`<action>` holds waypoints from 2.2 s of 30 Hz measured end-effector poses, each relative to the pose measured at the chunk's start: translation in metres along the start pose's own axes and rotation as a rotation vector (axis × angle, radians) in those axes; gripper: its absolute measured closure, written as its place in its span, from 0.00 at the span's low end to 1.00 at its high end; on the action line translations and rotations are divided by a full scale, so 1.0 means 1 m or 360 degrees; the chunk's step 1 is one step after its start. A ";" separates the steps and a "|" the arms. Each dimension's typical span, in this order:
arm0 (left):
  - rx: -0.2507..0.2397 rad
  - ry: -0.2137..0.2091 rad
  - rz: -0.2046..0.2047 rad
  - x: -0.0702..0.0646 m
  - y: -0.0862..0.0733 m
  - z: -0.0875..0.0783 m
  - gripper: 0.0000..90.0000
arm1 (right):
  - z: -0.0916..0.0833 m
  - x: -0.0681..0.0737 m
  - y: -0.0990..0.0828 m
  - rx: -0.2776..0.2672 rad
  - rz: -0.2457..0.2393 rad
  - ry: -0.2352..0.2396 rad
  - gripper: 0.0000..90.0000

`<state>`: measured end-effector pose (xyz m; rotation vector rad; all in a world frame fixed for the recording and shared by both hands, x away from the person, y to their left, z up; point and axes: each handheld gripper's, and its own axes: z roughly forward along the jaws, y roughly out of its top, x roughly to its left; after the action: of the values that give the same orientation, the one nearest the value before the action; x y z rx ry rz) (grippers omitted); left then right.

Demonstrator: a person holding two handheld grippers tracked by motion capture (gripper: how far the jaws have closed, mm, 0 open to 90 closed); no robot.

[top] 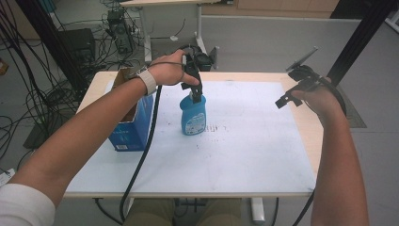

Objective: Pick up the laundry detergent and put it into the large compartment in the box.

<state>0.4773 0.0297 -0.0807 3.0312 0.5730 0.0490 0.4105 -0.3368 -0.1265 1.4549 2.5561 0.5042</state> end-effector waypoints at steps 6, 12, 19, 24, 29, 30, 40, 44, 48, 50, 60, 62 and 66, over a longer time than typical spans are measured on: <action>-0.0003 0.0002 -0.0009 0.001 -0.001 0.000 0.10 | 0.001 0.000 0.000 0.0002 0.0001 -0.0003 0.10; -0.0006 0.0000 -0.0009 0.001 -0.002 0.000 0.10 | 0.001 0.001 0.001 0.0003 0.0002 -0.0008 0.10; -0.0013 -0.0001 -0.0011 0.000 -0.002 0.001 0.10 | 0.001 0.001 0.000 0.0002 0.0001 -0.0008 0.10; -0.0009 -0.0002 -0.0011 0.000 -0.002 0.001 0.10 | 0.000 0.001 0.000 0.0001 0.0002 -0.0011 0.10; -0.0014 -0.0002 -0.0010 0.000 -0.002 0.001 0.10 | 0.000 0.001 -0.001 0.0002 0.0005 -0.0010 0.10; -0.0011 -0.0003 -0.0010 0.000 -0.002 0.001 0.10 | 0.000 0.001 -0.001 0.0000 0.0006 -0.0009 0.10; -0.0014 -0.0009 -0.0016 0.000 -0.003 0.001 0.10 | 0.000 0.001 -0.001 0.0000 0.0001 -0.0009 0.10; -0.0018 -0.0008 -0.0021 0.001 -0.004 0.000 0.09 | 0.000 0.001 -0.001 -0.0001 0.0002 -0.0008 0.10; -0.0023 -0.0008 -0.0023 0.001 -0.004 0.000 0.09 | 0.001 0.001 -0.001 0.0000 0.0005 -0.0007 0.10; -0.0020 -0.0007 -0.0023 0.001 -0.004 0.001 0.09 | 0.001 0.001 -0.001 -0.0001 0.0003 -0.0007 0.10; -0.0026 -0.0012 -0.0023 0.002 -0.004 0.002 0.09 | 0.001 0.000 -0.001 -0.0001 0.0003 -0.0007 0.10; -0.0025 -0.0012 -0.0022 0.002 -0.004 0.002 0.10 | 0.001 0.000 -0.001 -0.0001 0.0003 -0.0007 0.10; -0.0026 -0.0015 -0.0023 0.002 -0.004 0.002 0.10 | 0.000 0.000 -0.001 -0.0001 0.0005 -0.0007 0.10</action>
<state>0.4776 0.0340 -0.0831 3.0096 0.5909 0.0387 0.4098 -0.3366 -0.1272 1.4586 2.5500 0.5017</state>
